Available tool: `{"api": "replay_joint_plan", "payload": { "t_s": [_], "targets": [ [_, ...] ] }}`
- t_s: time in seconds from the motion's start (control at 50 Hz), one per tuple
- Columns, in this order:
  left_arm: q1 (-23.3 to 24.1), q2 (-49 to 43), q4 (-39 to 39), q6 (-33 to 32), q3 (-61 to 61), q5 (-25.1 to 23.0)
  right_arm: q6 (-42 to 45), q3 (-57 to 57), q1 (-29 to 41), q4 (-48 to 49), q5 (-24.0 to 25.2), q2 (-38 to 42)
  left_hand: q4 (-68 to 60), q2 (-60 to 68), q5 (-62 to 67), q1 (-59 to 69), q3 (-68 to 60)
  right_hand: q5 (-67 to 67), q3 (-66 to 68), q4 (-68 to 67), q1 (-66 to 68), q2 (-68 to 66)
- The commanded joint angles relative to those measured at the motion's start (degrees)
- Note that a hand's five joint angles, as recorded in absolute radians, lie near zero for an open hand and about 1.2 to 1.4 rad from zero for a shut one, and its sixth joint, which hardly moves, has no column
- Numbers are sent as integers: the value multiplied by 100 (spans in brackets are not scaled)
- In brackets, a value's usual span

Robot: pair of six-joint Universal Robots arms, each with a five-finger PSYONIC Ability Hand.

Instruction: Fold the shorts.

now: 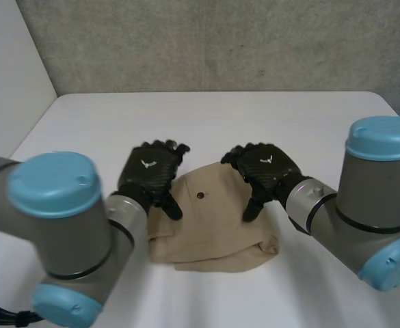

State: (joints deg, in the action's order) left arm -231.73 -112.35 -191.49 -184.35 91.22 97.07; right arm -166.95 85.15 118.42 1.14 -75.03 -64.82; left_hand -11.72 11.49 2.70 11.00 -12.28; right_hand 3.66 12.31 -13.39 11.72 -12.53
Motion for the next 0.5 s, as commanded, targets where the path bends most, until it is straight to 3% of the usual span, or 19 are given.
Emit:
{"api": "replay_joint_plan", "payload": {
  "t_s": [0.02, 0.22, 0.36, 0.5],
  "targets": [
    [190, -1314, 1129, 268, -903, 628, 92, -446, 14, -307, -469, 812, 151, -128, -249, -78, 206, -366, -231, 339, -172, 253],
    [181, -1545, 1729, 268, -1027, 629, 172, -587, -74, -860, -689, 858, 134, -111, -232, -61, 189, -366, -231, 339, -172, 253],
    [198, -482, 1711, 259, -1045, 620, 75, -640, -65, -1046, -627, 163, 134, -111, -232, -61, 189, -366, -231, 339, -172, 253],
    [129, 598, 1711, 233, -1221, 611, -460, -675, -118, -651, -803, -715, 134, -111, -232, -61, 190, -366, -231, 339, -172, 253]
  ]
}}
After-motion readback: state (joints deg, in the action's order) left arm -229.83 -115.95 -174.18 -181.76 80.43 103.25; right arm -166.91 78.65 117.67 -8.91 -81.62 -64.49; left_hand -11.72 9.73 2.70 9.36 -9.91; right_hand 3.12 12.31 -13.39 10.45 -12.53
